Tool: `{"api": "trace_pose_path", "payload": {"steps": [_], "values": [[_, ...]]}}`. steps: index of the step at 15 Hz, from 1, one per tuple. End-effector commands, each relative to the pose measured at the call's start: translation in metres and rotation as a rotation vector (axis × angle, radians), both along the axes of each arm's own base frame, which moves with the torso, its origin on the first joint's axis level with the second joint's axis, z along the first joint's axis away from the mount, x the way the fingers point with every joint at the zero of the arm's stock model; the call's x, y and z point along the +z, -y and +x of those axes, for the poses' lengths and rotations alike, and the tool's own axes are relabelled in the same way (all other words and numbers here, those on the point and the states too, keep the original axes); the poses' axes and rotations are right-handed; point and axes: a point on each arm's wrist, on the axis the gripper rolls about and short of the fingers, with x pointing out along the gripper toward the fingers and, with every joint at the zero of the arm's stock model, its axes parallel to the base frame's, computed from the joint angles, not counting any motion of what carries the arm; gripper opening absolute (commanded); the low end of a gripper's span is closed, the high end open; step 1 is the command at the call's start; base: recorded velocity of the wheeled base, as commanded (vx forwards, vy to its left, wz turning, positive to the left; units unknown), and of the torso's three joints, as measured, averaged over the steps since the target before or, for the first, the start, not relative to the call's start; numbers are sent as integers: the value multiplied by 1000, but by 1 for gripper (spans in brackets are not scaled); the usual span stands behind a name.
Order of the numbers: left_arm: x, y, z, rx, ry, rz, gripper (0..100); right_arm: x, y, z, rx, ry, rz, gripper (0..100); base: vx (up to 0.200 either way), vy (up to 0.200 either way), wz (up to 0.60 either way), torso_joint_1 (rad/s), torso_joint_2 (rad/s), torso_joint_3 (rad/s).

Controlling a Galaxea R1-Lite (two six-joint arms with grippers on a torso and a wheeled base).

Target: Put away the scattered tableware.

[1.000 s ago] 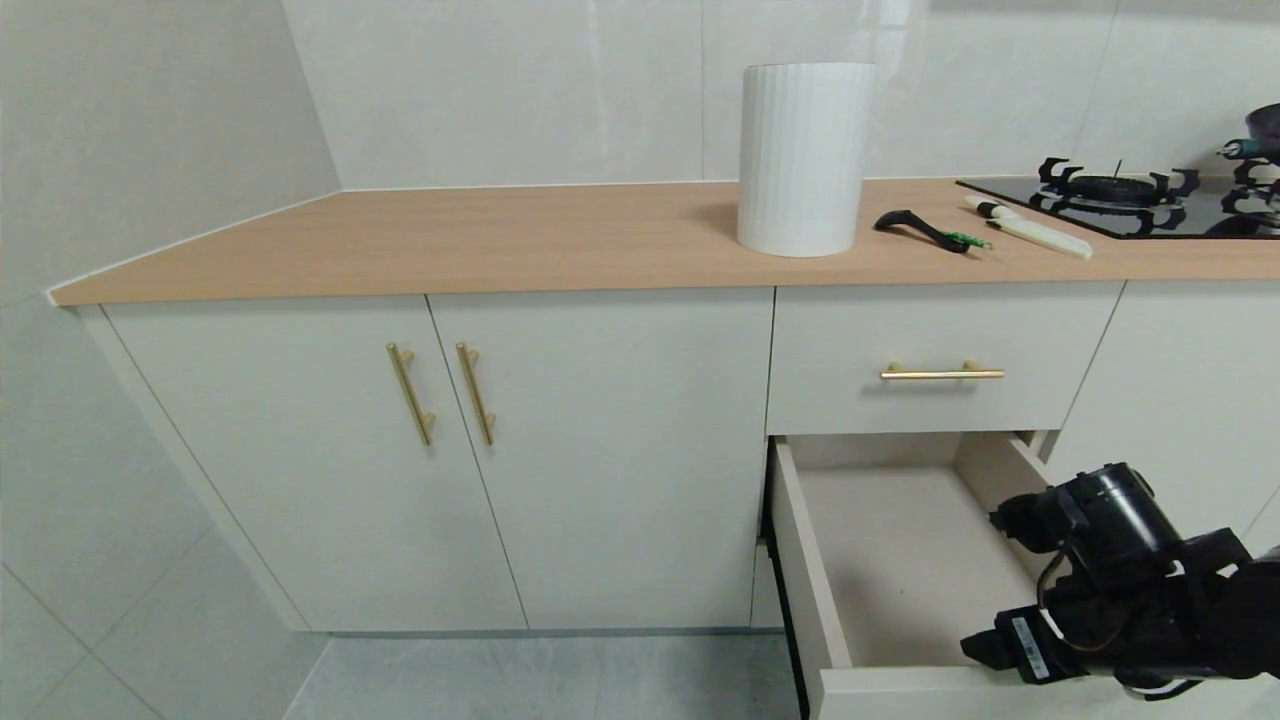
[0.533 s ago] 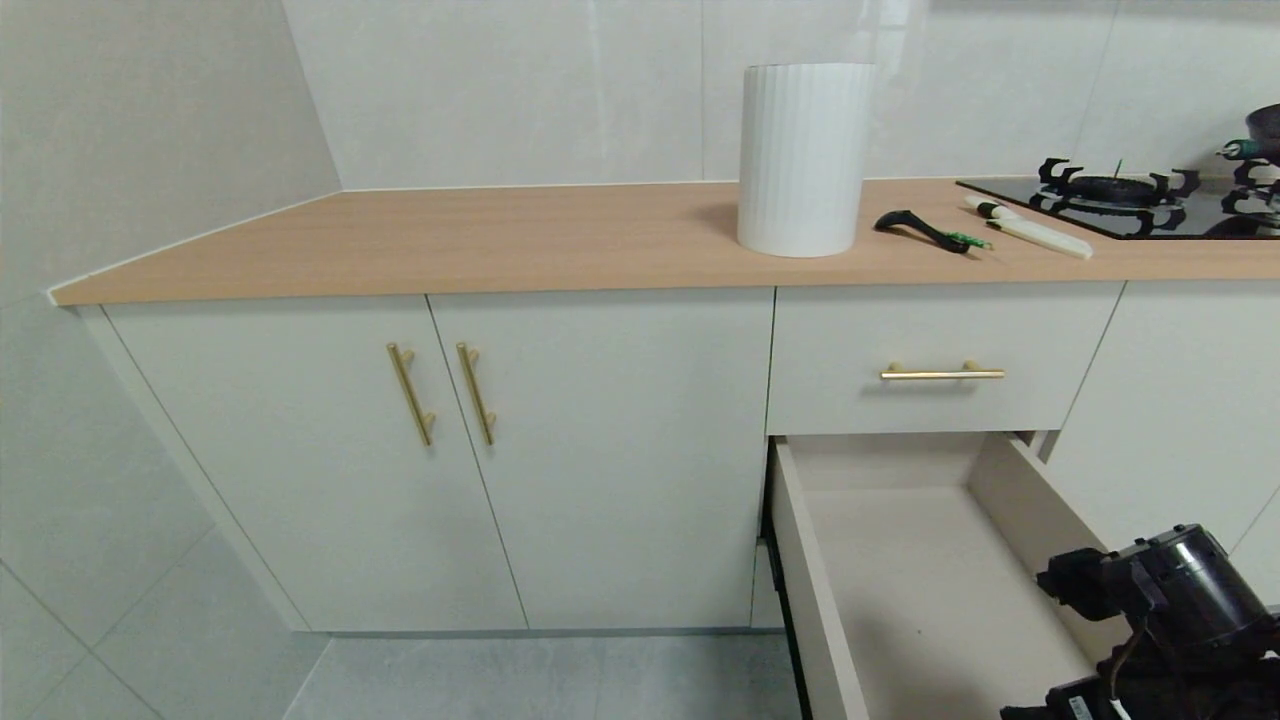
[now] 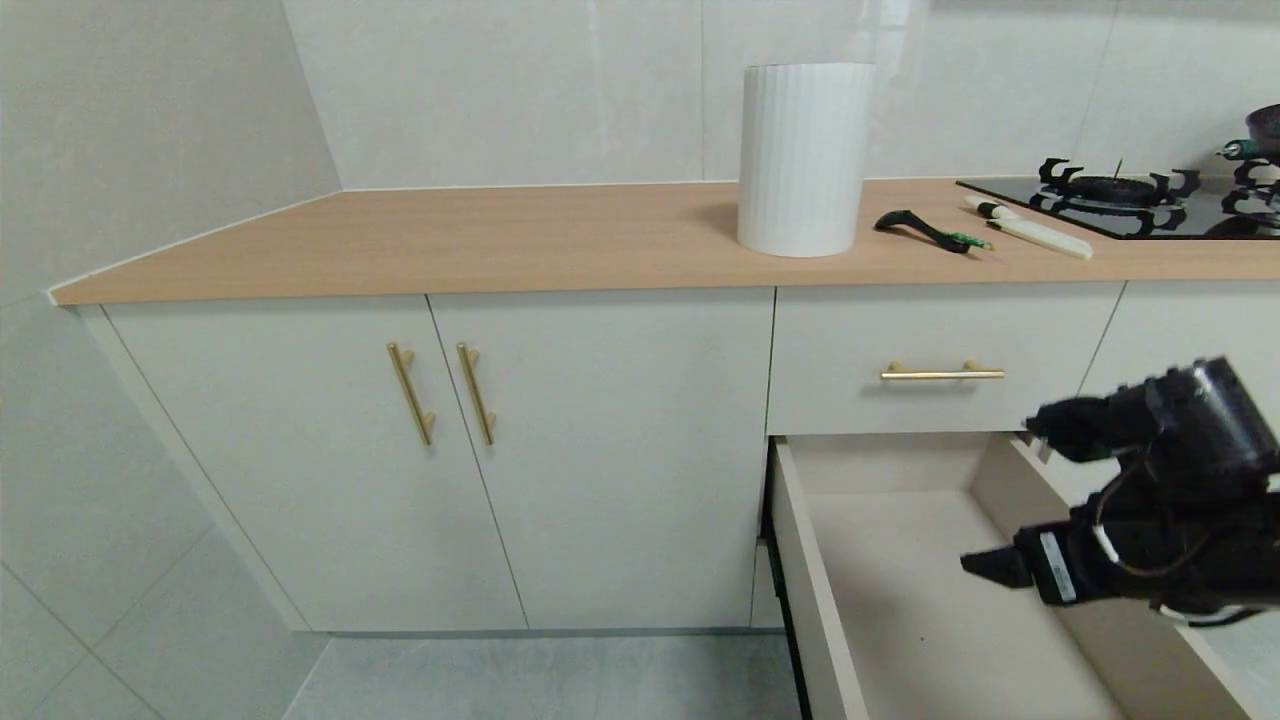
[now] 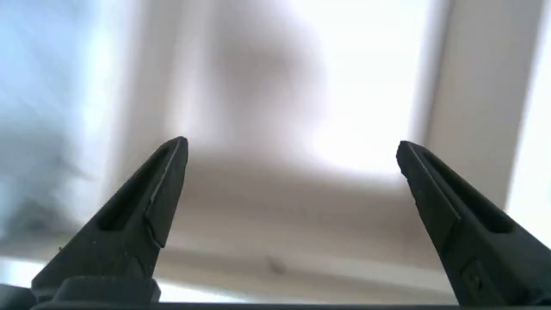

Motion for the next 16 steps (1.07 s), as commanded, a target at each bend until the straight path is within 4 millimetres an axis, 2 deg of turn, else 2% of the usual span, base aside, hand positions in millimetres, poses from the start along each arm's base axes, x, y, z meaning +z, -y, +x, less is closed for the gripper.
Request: {"api": "trace_pose_path", "payload": {"steps": [1, 2, 4, 6, 8, 12, 16], "values": [[0, 0, 0, 0, -1, 0, 100, 87, 5, -1, 55, 115, 126, 100, 0, 0, 0, 0, 0, 0], [0, 0, 0, 0, -1, 0, 100, 91, 6, -4, 63, 103, 132, 100, 0, 0, 0, 0, 0, 0], [0, 0, 0, 0, -1, 0, 100, 85, 13, 5, 19, 88, 119, 100, 0, 0, 0, 0, 0, 0], [0, 0, 0, 0, -1, 0, 100, 88, 37, 12, -44, 101, 141, 100, 0, 0, 0, 0, 0, 0], [0, 0, 0, 0, -1, 0, 100, 99, 45, 3, -21, 138, 173, 100, 0, 0, 0, 0, 0, 0], [0, 0, 0, 0, -1, 0, 100, 100, 47, -4, 6, 152, 144, 100, 0, 0, 0, 2, -20, -15], [0, 0, 0, 0, -1, 0, 100, 97, 47, -5, 21, 144, 122, 100, 0, 0, 0, 51, -293, -294]]}}
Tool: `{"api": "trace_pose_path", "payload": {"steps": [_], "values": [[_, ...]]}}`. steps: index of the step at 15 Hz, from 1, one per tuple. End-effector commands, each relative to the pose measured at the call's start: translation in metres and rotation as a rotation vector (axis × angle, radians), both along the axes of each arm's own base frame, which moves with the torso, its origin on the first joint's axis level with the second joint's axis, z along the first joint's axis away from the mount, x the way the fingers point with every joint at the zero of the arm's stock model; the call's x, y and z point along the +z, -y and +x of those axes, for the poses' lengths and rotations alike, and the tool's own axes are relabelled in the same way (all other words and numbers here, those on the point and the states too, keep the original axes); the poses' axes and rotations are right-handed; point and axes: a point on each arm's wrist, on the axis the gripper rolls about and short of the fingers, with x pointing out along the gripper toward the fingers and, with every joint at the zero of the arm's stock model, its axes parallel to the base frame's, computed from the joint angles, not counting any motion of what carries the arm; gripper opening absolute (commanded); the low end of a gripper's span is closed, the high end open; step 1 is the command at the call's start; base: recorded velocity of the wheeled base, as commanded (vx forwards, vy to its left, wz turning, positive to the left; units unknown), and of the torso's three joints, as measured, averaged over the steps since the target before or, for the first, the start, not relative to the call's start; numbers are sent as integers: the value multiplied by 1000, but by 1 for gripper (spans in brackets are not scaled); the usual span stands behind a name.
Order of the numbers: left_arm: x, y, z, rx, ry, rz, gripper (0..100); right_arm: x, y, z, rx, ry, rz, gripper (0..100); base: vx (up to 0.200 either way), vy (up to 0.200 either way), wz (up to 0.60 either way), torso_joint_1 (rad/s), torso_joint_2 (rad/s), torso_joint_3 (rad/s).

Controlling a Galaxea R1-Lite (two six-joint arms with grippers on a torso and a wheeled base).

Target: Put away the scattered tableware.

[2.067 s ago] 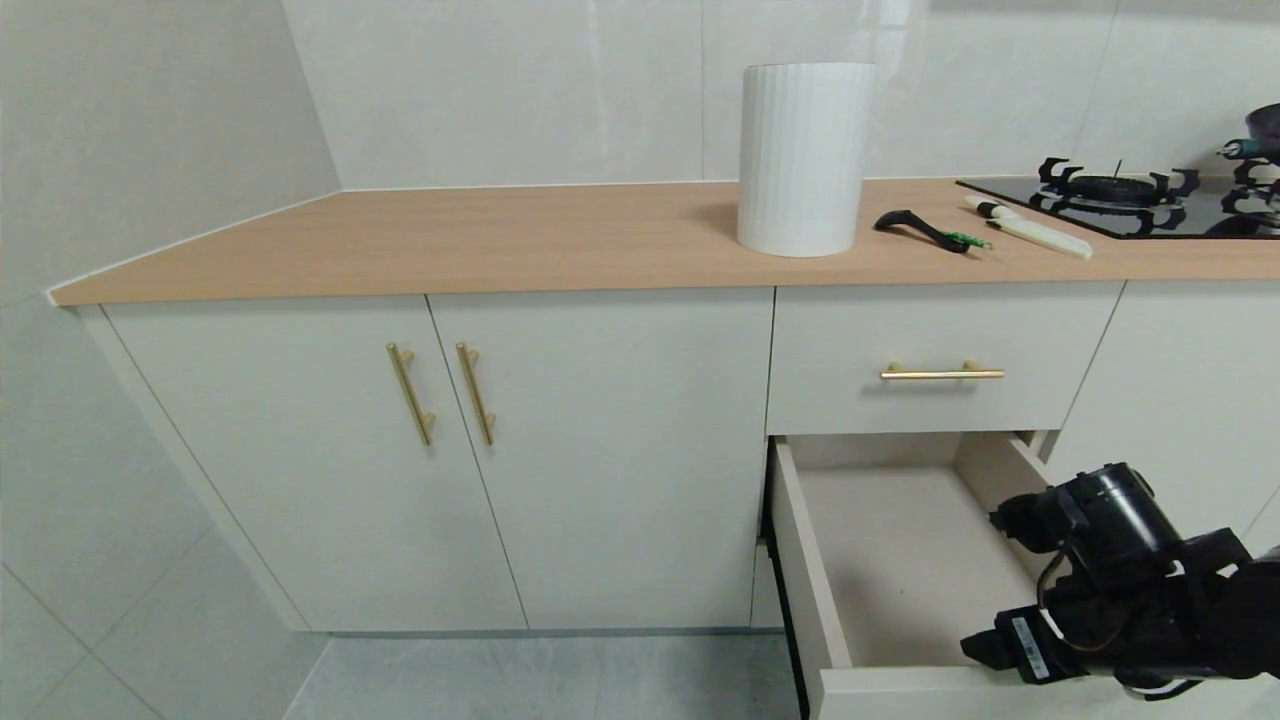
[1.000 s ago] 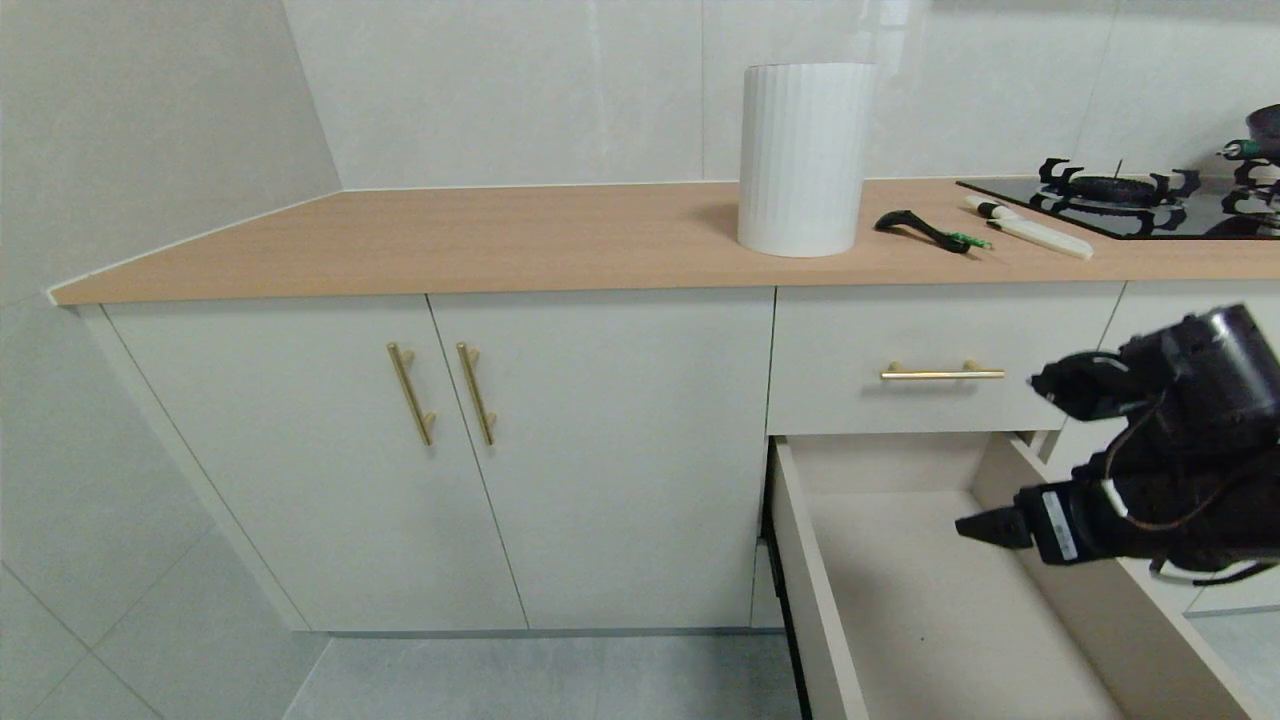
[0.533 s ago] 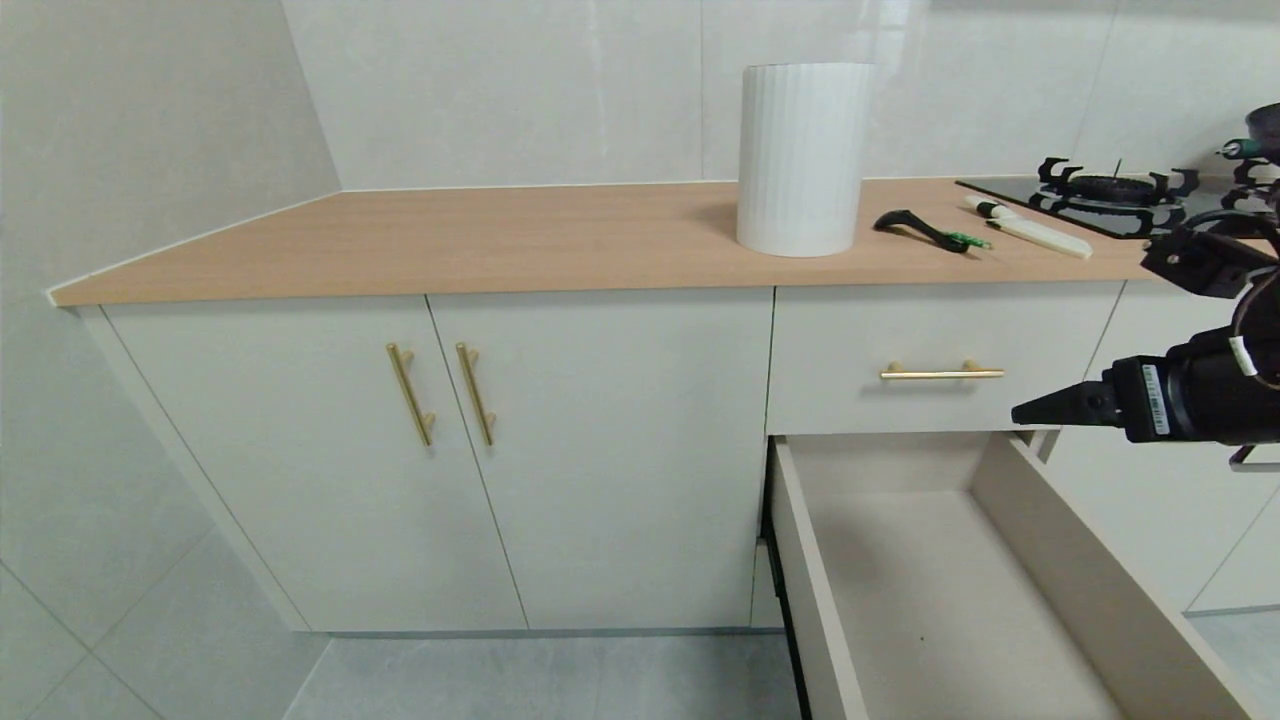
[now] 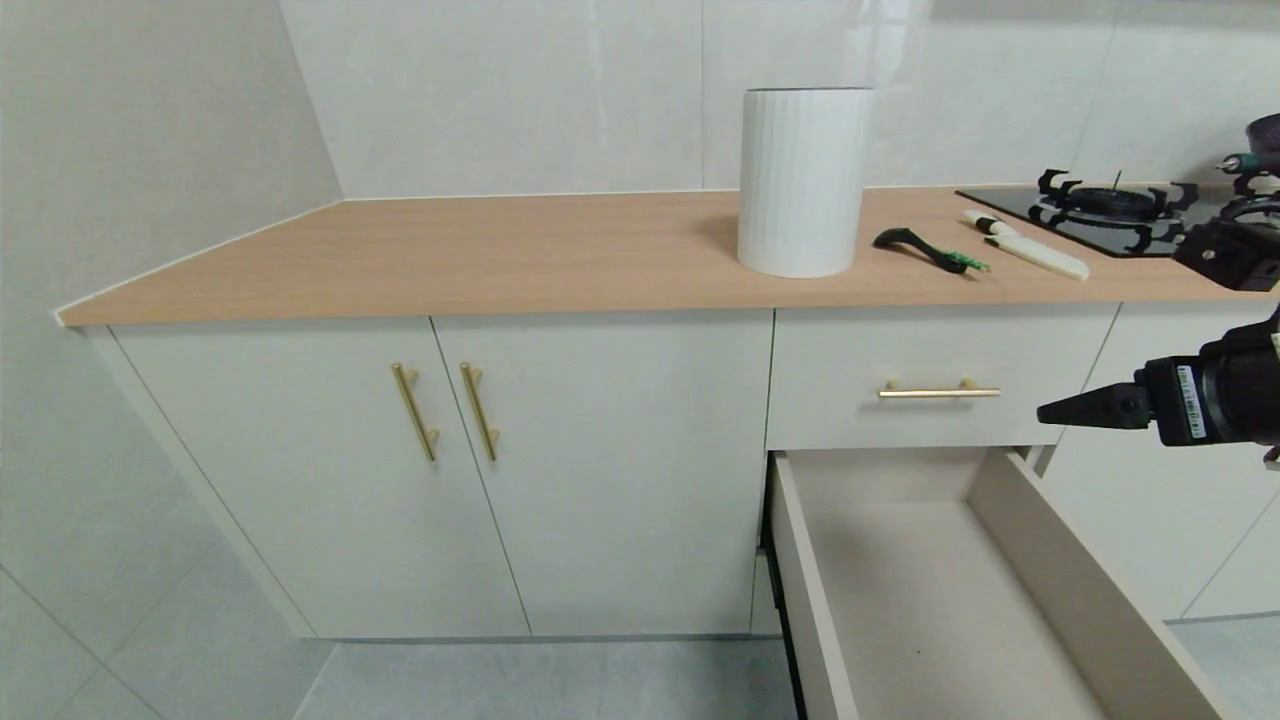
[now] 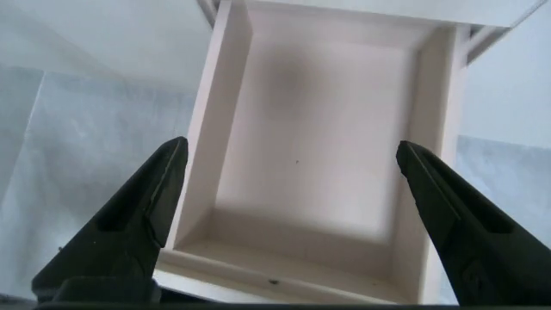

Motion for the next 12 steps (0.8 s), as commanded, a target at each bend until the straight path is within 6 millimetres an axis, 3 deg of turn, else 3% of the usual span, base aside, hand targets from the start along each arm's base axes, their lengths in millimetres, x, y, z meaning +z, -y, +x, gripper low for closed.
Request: {"api": "trace_pose_path", "payload": {"steps": [1, 5, 6, 7, 8, 11, 12], "values": [[0, 0, 0, 0, -1, 0, 100, -1, 0, -1, 5, -1, -6, 100, 0, 0, 0, 85, -505, -349], [0, 0, 0, 0, -1, 0, 100, -4, 0, 0, 12, -9, -13, 100, 0, 0, 0, 102, -447, -315], [0, 0, 0, 0, -1, 0, 100, 1, -1, 9, 24, 14, -39, 100, 0, 0, 0, 56, -198, -139], [0, 0, 0, 0, -1, 0, 100, 8, -2, 18, 23, 38, -66, 100, 0, 0, 0, 27, -105, -85], [0, 0, 0, 0, -1, 0, 100, 27, -3, 37, -18, 88, -95, 100, 0, 0, 0, 17, -56, -51], [0, 0, 0, 0, -1, 0, 100, 68, -7, 78, -58, 31, -130, 100, 0, 0, 0, 0, 0, 0], [0, 0, 0, 0, -1, 0, 100, 56, -10, 99, -56, -57, -139, 100, 0, 0, 0, 0, 0, 0]]}}
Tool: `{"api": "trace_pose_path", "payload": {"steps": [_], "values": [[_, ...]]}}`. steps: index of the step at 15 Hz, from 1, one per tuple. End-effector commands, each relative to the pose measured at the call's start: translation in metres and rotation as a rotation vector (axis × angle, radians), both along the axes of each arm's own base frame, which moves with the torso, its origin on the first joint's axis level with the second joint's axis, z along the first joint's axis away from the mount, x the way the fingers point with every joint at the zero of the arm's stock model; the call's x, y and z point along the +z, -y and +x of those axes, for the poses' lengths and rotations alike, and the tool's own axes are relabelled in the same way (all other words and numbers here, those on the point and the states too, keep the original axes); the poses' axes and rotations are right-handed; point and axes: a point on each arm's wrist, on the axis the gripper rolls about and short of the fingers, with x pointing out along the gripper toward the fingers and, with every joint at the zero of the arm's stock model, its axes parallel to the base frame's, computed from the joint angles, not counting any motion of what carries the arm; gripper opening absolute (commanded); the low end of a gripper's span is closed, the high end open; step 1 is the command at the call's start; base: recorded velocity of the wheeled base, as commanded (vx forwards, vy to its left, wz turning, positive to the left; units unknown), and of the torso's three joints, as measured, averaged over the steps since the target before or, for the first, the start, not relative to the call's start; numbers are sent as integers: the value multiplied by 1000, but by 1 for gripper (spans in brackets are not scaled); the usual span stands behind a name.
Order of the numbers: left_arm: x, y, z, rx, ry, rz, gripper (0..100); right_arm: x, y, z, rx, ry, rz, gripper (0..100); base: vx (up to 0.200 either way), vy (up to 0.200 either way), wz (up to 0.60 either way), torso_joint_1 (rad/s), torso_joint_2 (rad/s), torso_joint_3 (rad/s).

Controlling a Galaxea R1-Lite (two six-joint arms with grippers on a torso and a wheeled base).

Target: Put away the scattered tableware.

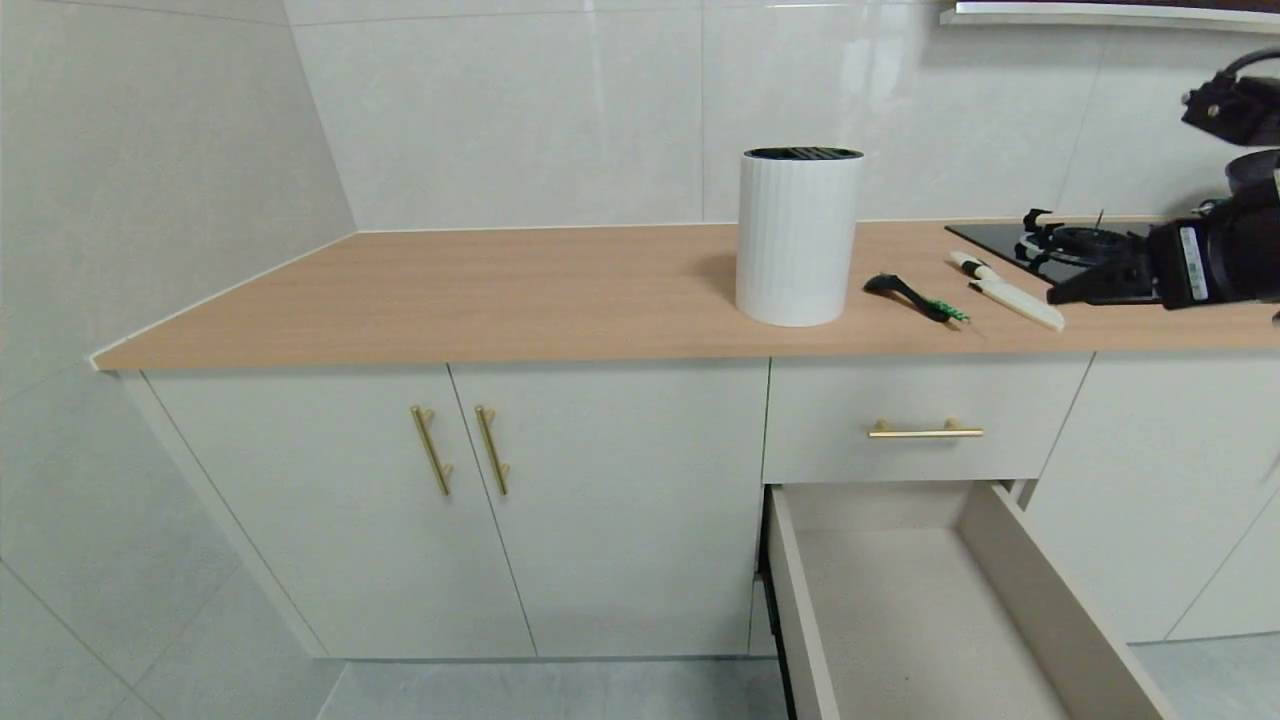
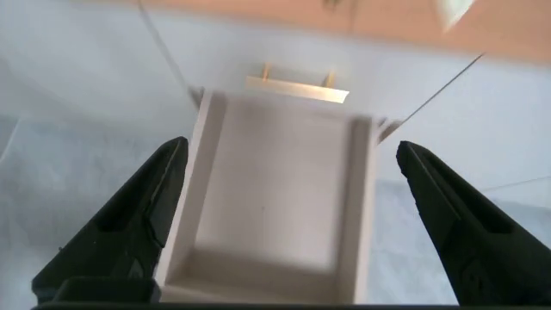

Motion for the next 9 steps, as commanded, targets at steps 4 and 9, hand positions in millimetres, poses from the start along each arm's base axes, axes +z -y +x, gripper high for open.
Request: {"api": "trace_pose_path", "payload": {"steps": [4, 9], "values": [[0, 0, 0, 0, -1, 0, 100, -49, -12, 108, -53, -172, -77, 100, 0, 0, 0, 0, 0, 0], [0, 0, 0, 0, -1, 0, 100, -54, -4, 127, -103, -106, 18, 100, 0, 0, 0, 0, 0, 0]]}}
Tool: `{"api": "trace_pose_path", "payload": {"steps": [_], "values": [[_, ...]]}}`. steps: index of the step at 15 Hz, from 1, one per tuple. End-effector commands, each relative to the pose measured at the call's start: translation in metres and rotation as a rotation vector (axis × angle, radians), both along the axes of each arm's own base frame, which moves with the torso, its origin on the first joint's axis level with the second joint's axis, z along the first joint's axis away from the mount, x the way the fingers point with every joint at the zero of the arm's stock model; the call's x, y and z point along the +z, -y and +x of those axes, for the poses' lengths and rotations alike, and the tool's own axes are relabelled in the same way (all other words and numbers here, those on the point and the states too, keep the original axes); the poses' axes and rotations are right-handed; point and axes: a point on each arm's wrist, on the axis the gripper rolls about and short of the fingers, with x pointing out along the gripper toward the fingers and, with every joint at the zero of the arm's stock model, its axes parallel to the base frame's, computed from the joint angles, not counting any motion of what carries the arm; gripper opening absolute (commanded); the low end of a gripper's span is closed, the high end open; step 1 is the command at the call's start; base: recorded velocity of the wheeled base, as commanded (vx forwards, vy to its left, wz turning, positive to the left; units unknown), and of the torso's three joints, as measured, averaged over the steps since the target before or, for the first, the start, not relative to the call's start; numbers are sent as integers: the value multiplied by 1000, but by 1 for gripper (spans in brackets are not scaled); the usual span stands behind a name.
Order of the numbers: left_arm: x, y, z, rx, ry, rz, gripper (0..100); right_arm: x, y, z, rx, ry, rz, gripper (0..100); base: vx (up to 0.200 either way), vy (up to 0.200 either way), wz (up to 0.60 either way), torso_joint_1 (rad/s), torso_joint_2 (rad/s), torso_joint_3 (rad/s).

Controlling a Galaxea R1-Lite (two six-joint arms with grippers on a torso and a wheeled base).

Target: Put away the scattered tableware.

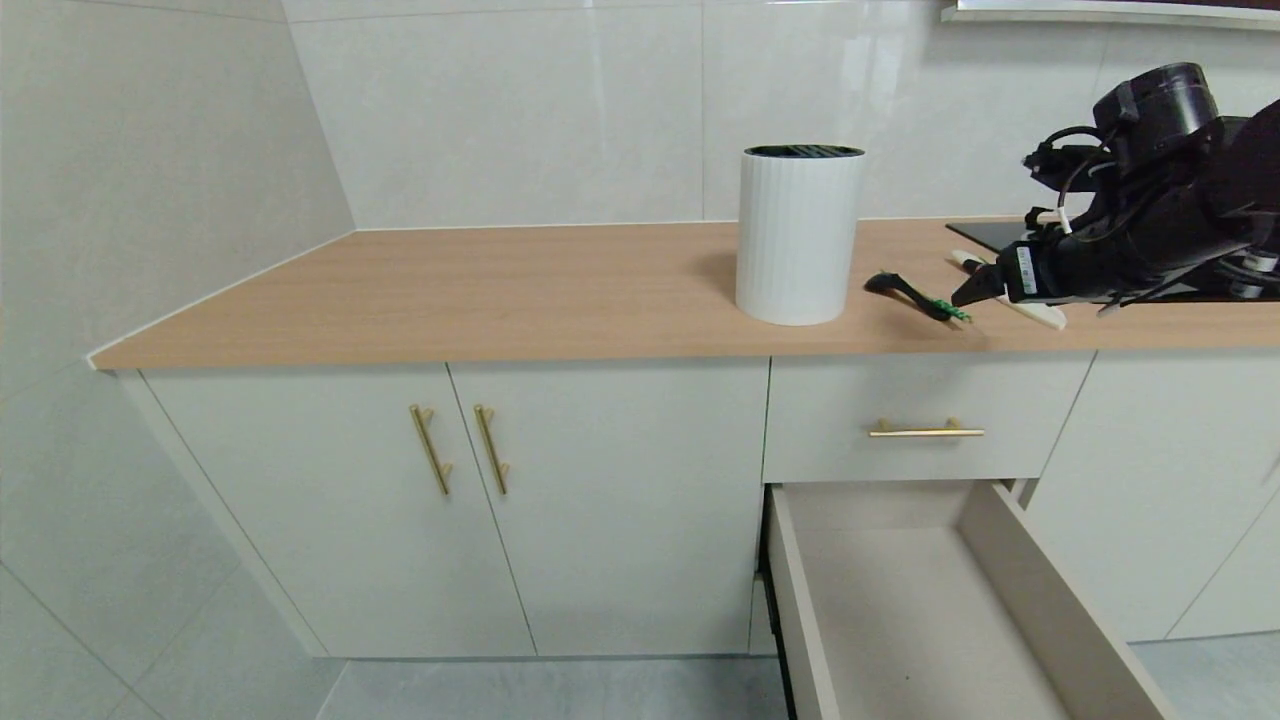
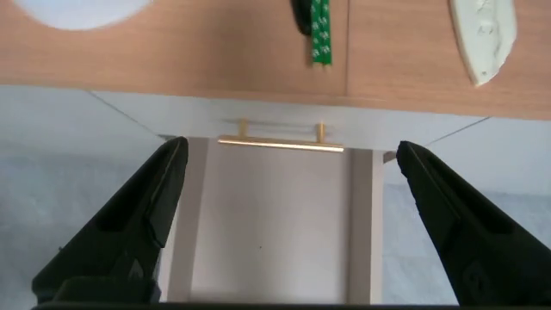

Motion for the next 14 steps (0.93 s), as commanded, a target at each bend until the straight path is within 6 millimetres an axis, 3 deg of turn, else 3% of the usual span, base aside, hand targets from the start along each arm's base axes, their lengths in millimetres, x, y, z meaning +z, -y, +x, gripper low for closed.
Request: {"api": "trace_pose_path", "payload": {"steps": [1, 7, 14], "values": [[0, 0, 0, 0, -2, 0, 100, -13, 0, 11, -5, -32, -5, 100, 0, 0, 0, 0, 0, 0], [0, 0, 0, 0, -2, 0, 100, -34, 2, 44, -23, 68, -2, 100, 0, 0, 0, 0, 0, 0], [0, 0, 0, 0, -2, 0, 100, -55, 1, 67, -31, 109, -4, 100, 0, 0, 0, 0, 0, 0]]}}
